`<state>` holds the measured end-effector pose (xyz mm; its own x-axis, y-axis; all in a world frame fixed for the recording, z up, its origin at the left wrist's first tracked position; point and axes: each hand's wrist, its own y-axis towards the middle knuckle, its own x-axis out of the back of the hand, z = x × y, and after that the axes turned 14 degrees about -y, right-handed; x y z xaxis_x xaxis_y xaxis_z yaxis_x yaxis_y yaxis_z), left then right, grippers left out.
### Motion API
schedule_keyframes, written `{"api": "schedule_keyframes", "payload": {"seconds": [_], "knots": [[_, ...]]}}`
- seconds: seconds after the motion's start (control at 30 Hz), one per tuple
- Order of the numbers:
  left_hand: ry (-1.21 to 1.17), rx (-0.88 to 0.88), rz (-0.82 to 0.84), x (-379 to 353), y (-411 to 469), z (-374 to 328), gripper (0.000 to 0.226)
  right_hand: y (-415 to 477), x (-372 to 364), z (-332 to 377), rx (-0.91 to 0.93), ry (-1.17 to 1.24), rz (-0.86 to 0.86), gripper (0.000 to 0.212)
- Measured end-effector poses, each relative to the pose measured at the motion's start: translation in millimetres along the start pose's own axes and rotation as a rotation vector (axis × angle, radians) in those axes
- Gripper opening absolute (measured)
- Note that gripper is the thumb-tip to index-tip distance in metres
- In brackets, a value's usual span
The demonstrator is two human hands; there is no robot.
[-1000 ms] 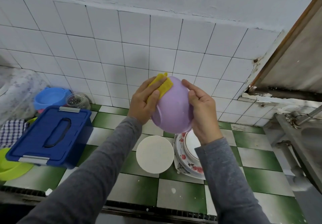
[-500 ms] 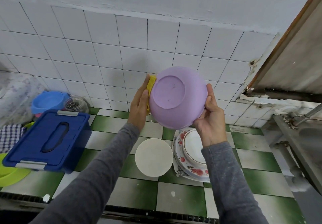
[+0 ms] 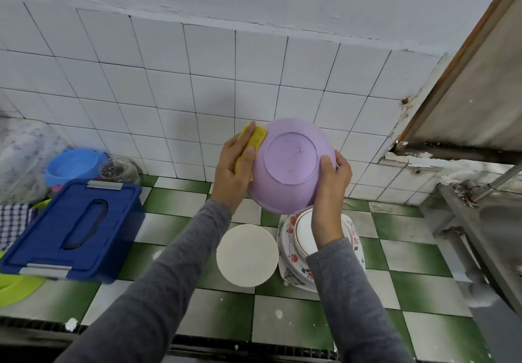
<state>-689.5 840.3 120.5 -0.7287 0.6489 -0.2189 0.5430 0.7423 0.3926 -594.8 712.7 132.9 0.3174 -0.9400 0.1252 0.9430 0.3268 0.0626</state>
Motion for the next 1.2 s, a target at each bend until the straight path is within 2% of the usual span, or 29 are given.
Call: {"api": "schedule_keyframes", "payload": {"seconds": [0.07, 0.17, 0.3, 0.47, 0.6, 0.67, 0.77, 0.87, 0.97, 1.03, 1.1, 1.2], "knots": [[0.002, 0.007, -0.001, 1, 0, 1, 0.039, 0, 1, -8, 0.142, -0.168, -0.010, 0.070], [-0.006, 0.026, 0.009, 1, -4, 2, 0.039, 2, 4, -15, 0.290, -0.246, 0.009, 0.065], [-0.023, 0.070, -0.002, 3, -6, 6, 0.035, -2, 11, -15, 0.300, -0.229, 0.117, 0.068], [-0.025, 0.119, -0.020, 10, -6, 15, 0.038, -6, 22, -17, 0.375, -0.460, 0.293, 0.108], [-0.025, 0.194, 0.003, 18, -7, 28, 0.040, -8, 29, -23, 0.361, -0.647, 0.415, 0.141], [-0.025, 0.210, 0.025, 20, -8, 32, 0.040, -12, 31, -29, 0.394, -0.697, 0.420, 0.148], [-0.034, 0.222, 0.074, 19, -10, 33, 0.038, -20, 35, -32, 0.460, -0.690, 0.383, 0.144], [-0.038, 0.255, 0.110, 19, -12, 33, 0.033, -26, 39, -34, 0.435, -0.696, 0.409, 0.142], [-0.033, 0.294, 0.152, 19, -12, 29, 0.039, -31, 39, -42, 0.442, -0.708, 0.377, 0.126], [-0.139, 0.352, 0.198, 17, -12, 28, 0.046, -35, 40, -47, 0.435, -0.688, 0.338, 0.118], [-0.230, 0.378, 0.254, 14, -12, 27, 0.047, -36, 45, -49, 0.421, -0.664, 0.297, 0.114], [-0.178, 0.402, 0.319, 6, -12, 28, 0.049, -37, 60, -48, 0.408, -0.645, 0.244, 0.112]]}}
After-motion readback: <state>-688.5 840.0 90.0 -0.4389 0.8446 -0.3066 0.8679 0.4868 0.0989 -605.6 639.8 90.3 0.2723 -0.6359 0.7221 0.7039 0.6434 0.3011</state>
